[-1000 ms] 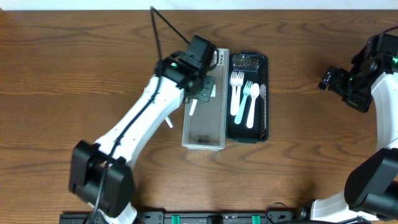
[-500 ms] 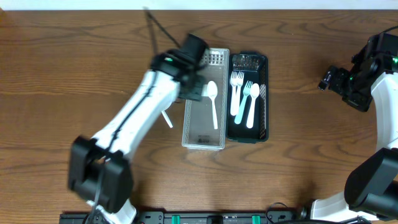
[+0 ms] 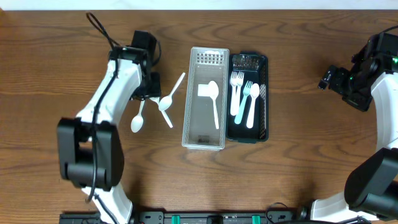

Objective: Pack container
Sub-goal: 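Grasp another white spoon with the left gripper, then carry the spoon into the grey tray and release, then grasp the next white spoon with the left gripper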

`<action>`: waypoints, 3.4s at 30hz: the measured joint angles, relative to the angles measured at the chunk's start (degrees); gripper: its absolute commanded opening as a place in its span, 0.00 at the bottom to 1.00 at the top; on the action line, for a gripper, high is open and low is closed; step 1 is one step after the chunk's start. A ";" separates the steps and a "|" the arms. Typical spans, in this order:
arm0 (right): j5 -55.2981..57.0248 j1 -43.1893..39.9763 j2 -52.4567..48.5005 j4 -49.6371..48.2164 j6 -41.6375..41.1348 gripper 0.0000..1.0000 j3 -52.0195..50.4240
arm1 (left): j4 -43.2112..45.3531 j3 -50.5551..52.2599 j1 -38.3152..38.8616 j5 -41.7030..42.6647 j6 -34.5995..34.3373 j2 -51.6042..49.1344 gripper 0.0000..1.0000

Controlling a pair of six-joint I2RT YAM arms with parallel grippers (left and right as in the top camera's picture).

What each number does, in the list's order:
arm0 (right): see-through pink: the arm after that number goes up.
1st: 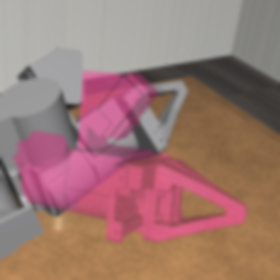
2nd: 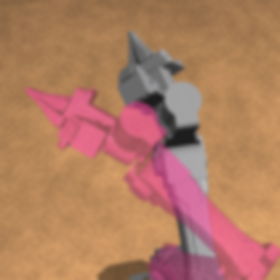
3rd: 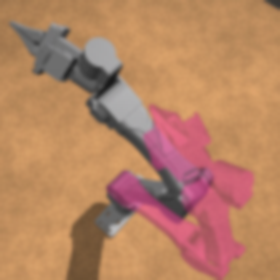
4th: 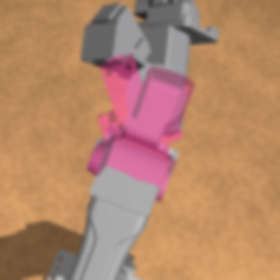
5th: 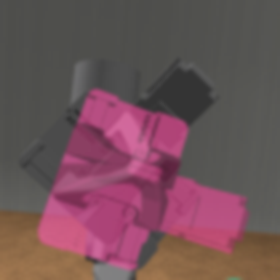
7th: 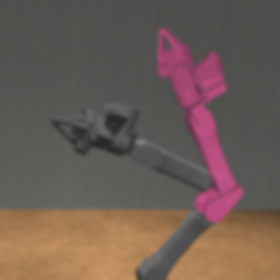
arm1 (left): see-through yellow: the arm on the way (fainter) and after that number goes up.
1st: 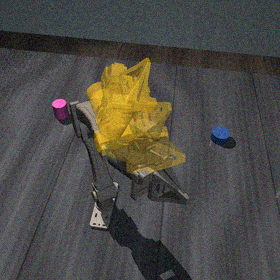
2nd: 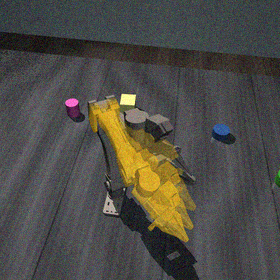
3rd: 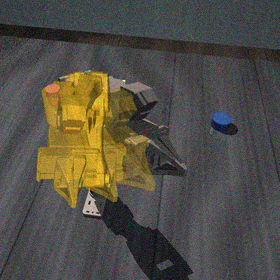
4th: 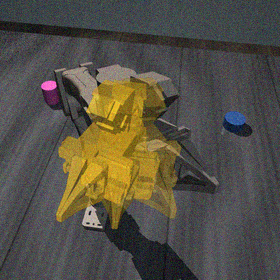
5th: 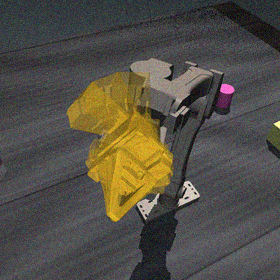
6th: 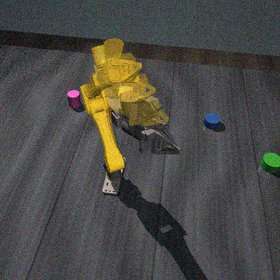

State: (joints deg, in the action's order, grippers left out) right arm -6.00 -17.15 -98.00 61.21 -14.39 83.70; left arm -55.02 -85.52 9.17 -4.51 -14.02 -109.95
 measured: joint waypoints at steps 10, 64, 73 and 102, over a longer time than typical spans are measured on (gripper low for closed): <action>0.00 0.00 0.00 0.07 -0.02 0.99 0.00 | -0.11 0.02 -6.03 0.02 14.91 -6.36 0.46; 0.00 0.00 0.00 0.35 0.00 0.99 0.00 | 3.67 -9.55 14.51 11.72 10.10 13.90 0.09; 0.00 0.00 0.00 0.74 0.00 0.99 0.00 | 5.77 -8.13 20.85 12.33 4.79 0.07 0.42; 0.02 0.00 0.00 1.33 0.00 0.99 0.00 | 4.26 0.76 0.09 3.85 -14.14 -2.03 0.54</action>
State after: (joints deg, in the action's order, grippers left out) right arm -5.98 -17.15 -98.00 62.54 -14.39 83.70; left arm -50.76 -84.75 9.26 -0.67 -28.16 -111.98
